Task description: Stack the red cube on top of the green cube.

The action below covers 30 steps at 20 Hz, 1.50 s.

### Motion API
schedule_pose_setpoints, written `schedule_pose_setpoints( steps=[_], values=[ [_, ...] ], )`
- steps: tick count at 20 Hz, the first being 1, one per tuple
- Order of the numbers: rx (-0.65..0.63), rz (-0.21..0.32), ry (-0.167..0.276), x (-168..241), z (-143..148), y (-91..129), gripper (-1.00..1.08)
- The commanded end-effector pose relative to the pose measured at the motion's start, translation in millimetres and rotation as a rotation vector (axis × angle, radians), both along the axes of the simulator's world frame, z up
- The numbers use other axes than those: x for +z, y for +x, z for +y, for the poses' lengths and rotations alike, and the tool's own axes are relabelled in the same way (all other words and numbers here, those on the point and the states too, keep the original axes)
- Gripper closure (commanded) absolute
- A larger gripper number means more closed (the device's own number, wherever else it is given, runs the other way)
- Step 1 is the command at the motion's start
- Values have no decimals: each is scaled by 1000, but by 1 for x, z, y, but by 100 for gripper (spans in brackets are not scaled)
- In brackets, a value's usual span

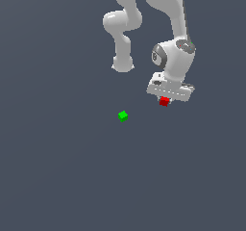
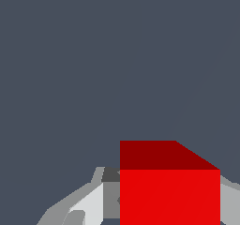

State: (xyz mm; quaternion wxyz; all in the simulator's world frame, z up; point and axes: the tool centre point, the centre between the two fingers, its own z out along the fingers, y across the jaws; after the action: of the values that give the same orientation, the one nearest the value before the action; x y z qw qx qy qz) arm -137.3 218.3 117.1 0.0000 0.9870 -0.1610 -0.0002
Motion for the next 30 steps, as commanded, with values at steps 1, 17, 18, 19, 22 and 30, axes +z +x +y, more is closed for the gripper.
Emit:
schedule_pose_setpoints(
  steps=[1,17,18,19,22,30],
  values=[
    [-1,0,0,-2,-11,2,108],
    [-2,-1,-1,-40,-154,23,108],
    [-2,-1,-1,-42,-163,24,108],
    [-2,-1,-1,-44,-170,26,108],
    [-2,-1,-1,-49,-190,29,108],
    [-1,0,0,-57,-217,36,108]
  ],
)
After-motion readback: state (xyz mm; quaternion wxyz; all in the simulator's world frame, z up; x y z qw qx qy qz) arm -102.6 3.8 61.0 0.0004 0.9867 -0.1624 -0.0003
